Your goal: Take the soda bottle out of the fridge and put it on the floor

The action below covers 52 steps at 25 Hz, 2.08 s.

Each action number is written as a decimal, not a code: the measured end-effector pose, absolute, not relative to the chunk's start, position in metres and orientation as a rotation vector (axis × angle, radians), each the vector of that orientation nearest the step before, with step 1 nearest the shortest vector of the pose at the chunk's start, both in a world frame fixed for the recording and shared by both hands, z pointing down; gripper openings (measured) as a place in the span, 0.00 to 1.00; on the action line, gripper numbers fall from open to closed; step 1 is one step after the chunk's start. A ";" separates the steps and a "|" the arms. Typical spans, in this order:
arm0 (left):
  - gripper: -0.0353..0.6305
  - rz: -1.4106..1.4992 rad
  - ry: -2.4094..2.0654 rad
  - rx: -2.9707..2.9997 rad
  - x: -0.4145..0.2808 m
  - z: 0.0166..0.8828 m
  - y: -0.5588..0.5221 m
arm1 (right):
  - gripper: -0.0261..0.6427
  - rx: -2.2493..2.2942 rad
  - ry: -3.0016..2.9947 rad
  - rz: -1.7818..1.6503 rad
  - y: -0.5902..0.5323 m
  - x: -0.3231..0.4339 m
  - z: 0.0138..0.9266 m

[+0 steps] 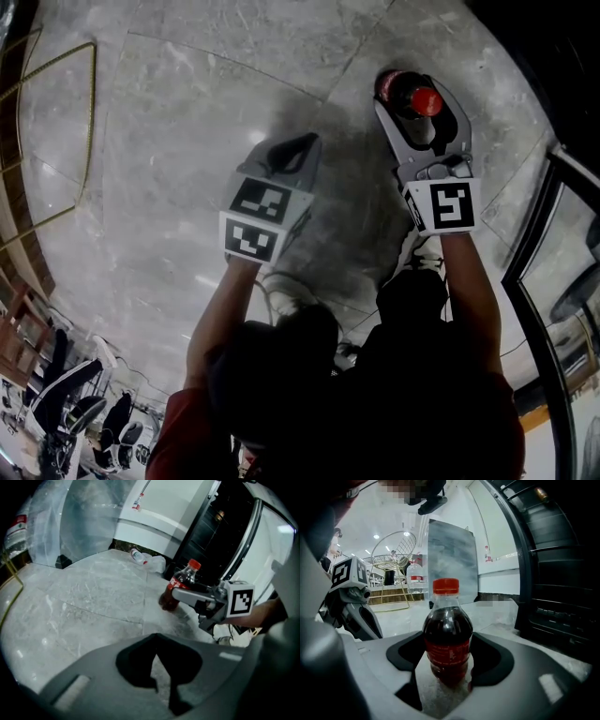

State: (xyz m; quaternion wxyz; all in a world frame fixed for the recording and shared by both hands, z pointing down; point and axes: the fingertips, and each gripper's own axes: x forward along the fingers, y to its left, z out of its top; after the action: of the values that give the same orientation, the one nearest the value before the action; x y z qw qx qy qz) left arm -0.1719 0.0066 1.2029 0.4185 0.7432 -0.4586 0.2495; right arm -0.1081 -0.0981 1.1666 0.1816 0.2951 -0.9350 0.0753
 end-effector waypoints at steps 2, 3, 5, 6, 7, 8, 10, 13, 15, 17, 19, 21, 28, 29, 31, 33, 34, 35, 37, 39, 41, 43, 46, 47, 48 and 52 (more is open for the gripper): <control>0.06 0.628 -1.145 1.871 -0.168 1.203 0.006 | 0.49 0.838 -2.631 0.198 -0.097 -0.108 1.167; 0.05 0.628 -1.142 1.874 -0.167 1.202 0.006 | 0.49 0.837 -2.623 0.190 -0.097 -0.108 1.168; 0.06 0.625 -1.136 1.881 -0.165 1.202 0.006 | 0.49 0.830 -2.615 0.199 -0.094 -0.107 1.170; 0.05 0.625 -1.133 1.884 -0.164 1.202 0.006 | 0.49 0.827 -2.614 0.211 -0.092 -0.106 1.171; 0.06 0.626 -1.131 1.887 -0.163 1.202 0.006 | 0.49 0.824 -2.611 0.219 -0.090 -0.104 1.172; 0.05 0.627 -1.130 1.889 -0.162 1.202 0.006 | 0.49 0.821 -2.606 0.222 -0.087 -0.103 1.173; 0.05 0.629 -1.128 1.891 -0.162 1.202 0.005 | 0.49 0.815 -2.594 0.228 -0.082 -0.099 1.176; 0.06 0.640 -1.127 1.896 -0.160 1.202 0.005 | 0.49 0.845 -2.597 0.259 -0.076 -0.094 1.176; 0.05 0.647 -1.128 1.900 -0.159 1.202 0.005 | 0.49 0.860 -2.589 0.272 -0.072 -0.088 1.177; 0.06 0.653 -1.125 1.904 -0.158 1.203 0.005 | 0.49 0.839 -2.562 0.265 -0.066 -0.080 1.181; 0.06 0.662 -1.119 1.908 -0.158 1.204 0.006 | 0.49 0.835 -2.555 0.269 -0.062 -0.078 1.180; 0.05 0.667 -1.114 1.910 -0.158 1.205 0.005 | 0.49 0.854 -2.568 0.275 -0.060 -0.078 1.176; 0.06 0.681 -1.089 1.918 -0.151 1.208 0.007 | 0.49 0.840 -2.527 0.334 -0.045 -0.062 1.179; 0.06 0.682 -1.085 1.920 -0.150 1.208 0.008 | 0.49 0.843 -2.529 0.335 -0.045 -0.062 1.178; 0.05 0.686 -1.080 1.926 -0.147 1.207 0.009 | 0.49 0.845 -2.524 0.336 -0.045 -0.061 1.178; 0.06 0.688 -1.077 1.929 -0.146 1.208 0.009 | 0.49 0.840 -2.518 0.332 -0.044 -0.061 1.180; 0.06 0.687 -1.075 1.930 -0.145 1.208 0.009 | 0.49 0.843 -2.522 0.338 -0.045 -0.061 1.179; 0.05 0.686 -1.072 1.930 -0.144 1.208 0.010 | 0.48 0.847 -2.530 0.344 -0.046 -0.062 1.178; 0.05 0.687 -1.067 1.933 -0.142 1.208 0.010 | 0.48 0.850 -2.537 0.352 -0.046 -0.062 1.176; 0.05 0.691 -1.063 1.936 -0.141 1.207 0.011 | 0.44 0.850 -2.534 0.351 -0.045 -0.060 1.176; 0.06 0.691 -1.059 1.938 -0.139 1.207 0.011 | 0.37 0.849 -2.527 0.347 -0.045 -0.059 1.176; 0.05 0.686 -1.057 1.940 -0.138 1.207 0.011 | 0.34 0.863 -2.529 0.345 -0.047 -0.059 1.174; 0.05 0.678 -1.054 1.945 -0.136 1.206 0.009 | 0.29 0.893 -2.525 0.346 -0.050 -0.057 1.173; 0.05 0.679 -1.053 1.947 -0.136 1.206 0.009 | 0.26 0.898 -2.520 0.344 -0.050 -0.056 1.173; 0.05 0.681 -1.052 1.948 -0.135 1.206 0.009 | 0.22 0.905 -2.513 0.339 -0.051 -0.054 1.174; 0.06 0.683 -1.043 1.956 -0.131 1.206 0.010 | 0.10 0.946 -2.471 0.304 -0.055 -0.047 1.176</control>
State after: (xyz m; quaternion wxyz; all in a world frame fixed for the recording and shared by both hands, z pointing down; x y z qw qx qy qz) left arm -0.1312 0.0102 1.2060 0.3996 0.7731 -0.4121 0.2698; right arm -0.0471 -0.0553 1.1764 0.2366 0.3452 -0.9014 0.1109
